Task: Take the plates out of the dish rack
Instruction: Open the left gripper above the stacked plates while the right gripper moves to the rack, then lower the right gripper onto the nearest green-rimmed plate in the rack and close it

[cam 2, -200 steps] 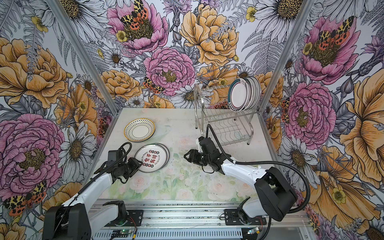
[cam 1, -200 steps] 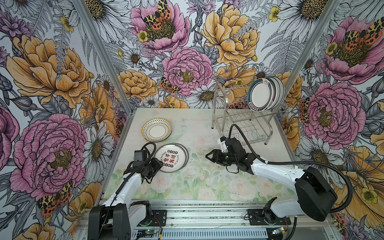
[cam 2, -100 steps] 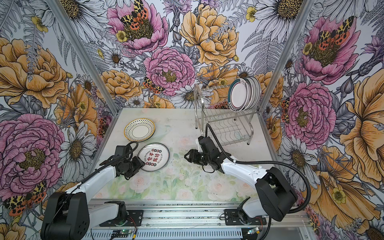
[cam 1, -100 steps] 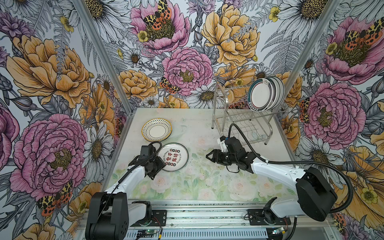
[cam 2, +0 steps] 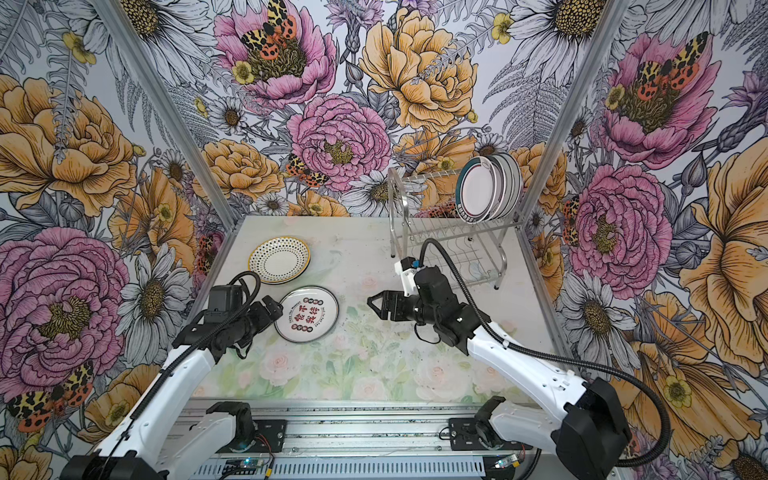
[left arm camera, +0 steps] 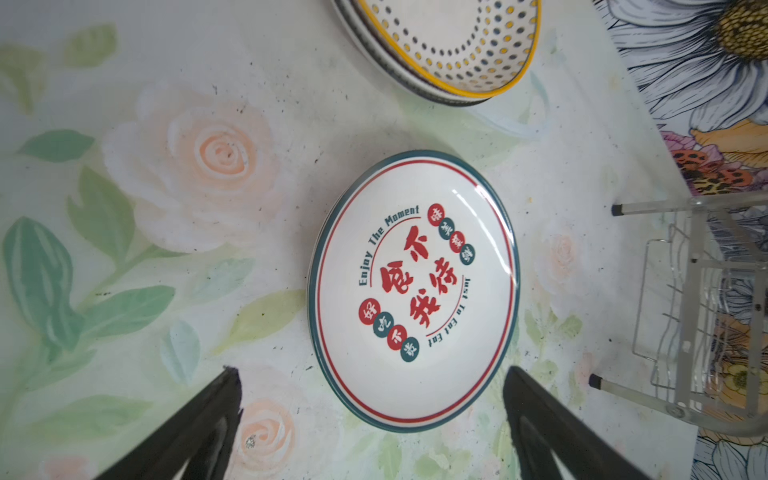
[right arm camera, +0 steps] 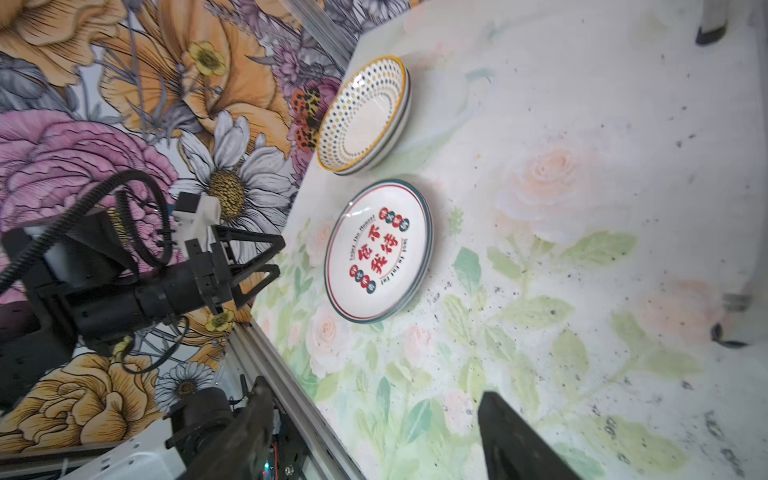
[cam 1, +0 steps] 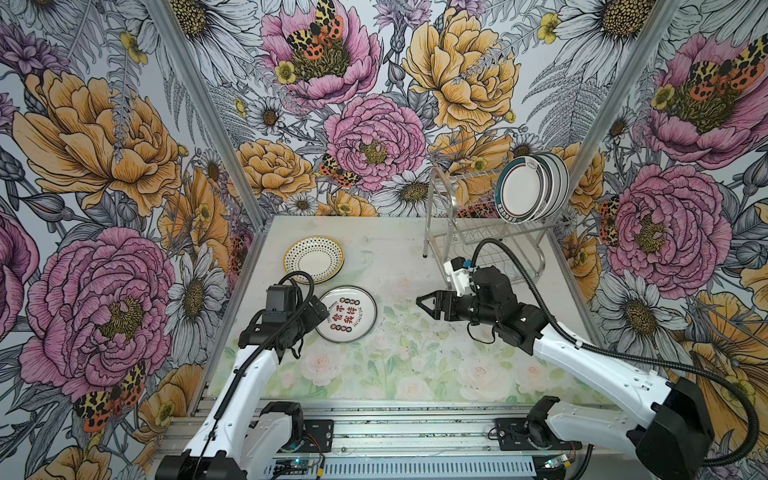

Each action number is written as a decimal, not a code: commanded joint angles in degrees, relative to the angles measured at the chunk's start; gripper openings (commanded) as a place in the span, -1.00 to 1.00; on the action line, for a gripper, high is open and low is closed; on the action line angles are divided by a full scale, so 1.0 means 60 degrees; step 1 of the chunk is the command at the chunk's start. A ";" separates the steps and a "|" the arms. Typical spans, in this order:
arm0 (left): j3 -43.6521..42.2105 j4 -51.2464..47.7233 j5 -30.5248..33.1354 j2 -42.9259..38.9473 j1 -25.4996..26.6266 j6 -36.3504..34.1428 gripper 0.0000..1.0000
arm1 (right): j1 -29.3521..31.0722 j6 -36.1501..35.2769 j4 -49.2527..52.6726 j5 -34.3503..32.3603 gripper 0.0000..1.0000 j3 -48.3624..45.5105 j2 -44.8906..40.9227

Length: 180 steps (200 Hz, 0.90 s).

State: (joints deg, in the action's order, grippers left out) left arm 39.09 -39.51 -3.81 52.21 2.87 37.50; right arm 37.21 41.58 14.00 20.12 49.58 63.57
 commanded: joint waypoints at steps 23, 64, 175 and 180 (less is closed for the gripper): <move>0.1090 -0.0257 -0.0171 -0.0025 0.0050 -0.0356 0.98 | -0.0247 -0.1293 0.1365 -0.0846 0.99 0.1860 -0.1390; 0.2447 -0.0277 0.0352 0.0613 0.1680 -0.0430 0.97 | -0.1361 -0.2215 0.3073 -0.3022 0.98 0.4351 -0.1470; 0.4586 -0.0403 0.1836 0.2395 0.5264 -0.0053 0.97 | -0.4616 -0.2581 0.4536 -0.4021 0.98 0.8906 0.2205; 0.4600 -0.0403 0.1837 0.2434 0.5264 -0.0064 0.98 | -0.4728 -0.2562 0.4544 -0.3954 0.99 0.8960 0.2268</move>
State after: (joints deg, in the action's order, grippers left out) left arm 64.84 -41.39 5.19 66.19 34.00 36.71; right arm 11.51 26.85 39.18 -5.56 100.16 75.83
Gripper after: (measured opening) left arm 0.987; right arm 0.992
